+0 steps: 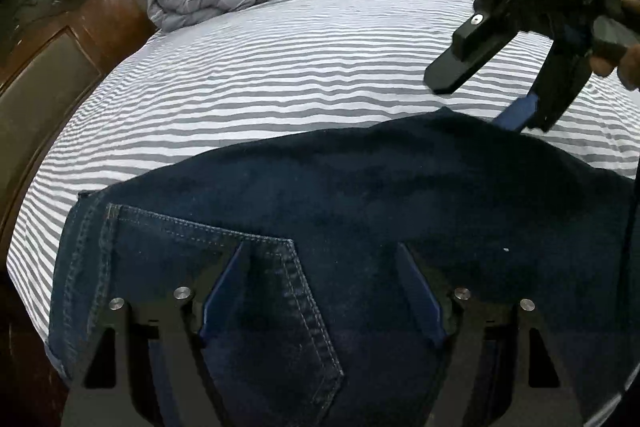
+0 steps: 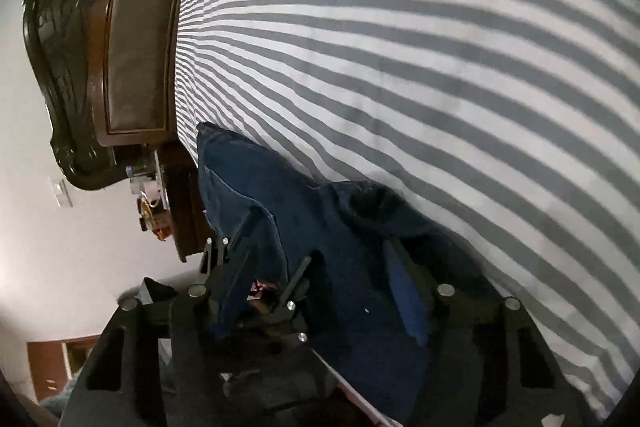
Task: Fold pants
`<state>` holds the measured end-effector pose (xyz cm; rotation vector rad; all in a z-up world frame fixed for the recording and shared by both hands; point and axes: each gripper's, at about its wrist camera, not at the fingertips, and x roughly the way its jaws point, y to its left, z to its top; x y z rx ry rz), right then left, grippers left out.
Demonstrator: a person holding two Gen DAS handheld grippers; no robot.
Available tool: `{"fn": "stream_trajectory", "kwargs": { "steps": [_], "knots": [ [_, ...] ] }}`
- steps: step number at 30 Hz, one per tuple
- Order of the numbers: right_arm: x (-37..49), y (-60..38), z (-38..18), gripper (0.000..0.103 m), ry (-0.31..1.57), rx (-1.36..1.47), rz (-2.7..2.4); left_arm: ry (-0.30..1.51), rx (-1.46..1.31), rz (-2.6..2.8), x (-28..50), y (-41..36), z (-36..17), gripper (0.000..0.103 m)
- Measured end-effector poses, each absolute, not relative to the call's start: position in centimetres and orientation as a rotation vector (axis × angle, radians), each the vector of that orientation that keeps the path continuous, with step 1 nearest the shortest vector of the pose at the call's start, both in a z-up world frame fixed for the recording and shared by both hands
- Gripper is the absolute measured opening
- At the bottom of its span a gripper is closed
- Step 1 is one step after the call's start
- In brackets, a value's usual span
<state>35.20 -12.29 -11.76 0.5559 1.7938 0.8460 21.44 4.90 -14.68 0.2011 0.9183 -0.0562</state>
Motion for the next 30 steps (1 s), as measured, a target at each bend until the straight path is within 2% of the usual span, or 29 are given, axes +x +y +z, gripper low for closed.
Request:
{"fn": "stream_trajectory", "kwargs": {
  "steps": [6, 9, 15, 19, 22, 23, 26, 27, 29, 30],
  "knots": [
    [35.6, -12.4, -13.4, 0.061, 1.857, 0.642, 0.788, 0.908, 0.211, -0.056, 21.0, 5.0, -15.0, 0.079],
    [35.6, -13.0, -12.4, 0.061, 1.799, 0.49, 0.748, 0.902, 0.208, -0.051, 20.8, 5.1, -15.0, 0.08],
    [34.9, -11.5, -13.2, 0.068, 1.833, 0.576, 0.832, 0.905, 0.203, -0.036, 20.6, 5.0, -15.1, 0.08],
    [35.8, -10.1, -12.5, 0.069, 1.753, 0.645, 0.864, 0.896, 0.21, -0.033, 20.4, 5.0, -15.1, 0.081],
    [36.8, -9.8, -13.8, 0.068, 1.781, 0.683, 0.817, 0.897, 0.211, -0.031, 20.3, 5.0, -15.2, 0.081],
    [36.9, -10.2, -14.2, 0.066, 1.786, 0.732, 0.798, 0.896, 0.207, -0.033, 20.2, 5.0, -15.2, 0.081],
    [36.8, -11.3, -12.9, 0.05, 1.734, 0.728, 0.781, 0.885, 0.213, -0.035, 20.2, 4.9, -15.2, 0.081],
    [36.7, -11.3, -12.6, 0.041, 1.725, 0.703, 0.774, 0.88, 0.216, -0.033, 20.1, 4.8, -15.3, 0.081],
    [36.2, -11.2, -12.1, 0.035, 1.703, 0.652, 0.758, 0.872, 0.222, -0.028, 19.8, 4.7, -15.5, 0.081],
    [36.0, -11.1, -12.3, 0.026, 1.695, 0.635, 0.747, 0.87, 0.228, -0.024, 19.8, 4.6, -15.5, 0.082]
  ]
}}
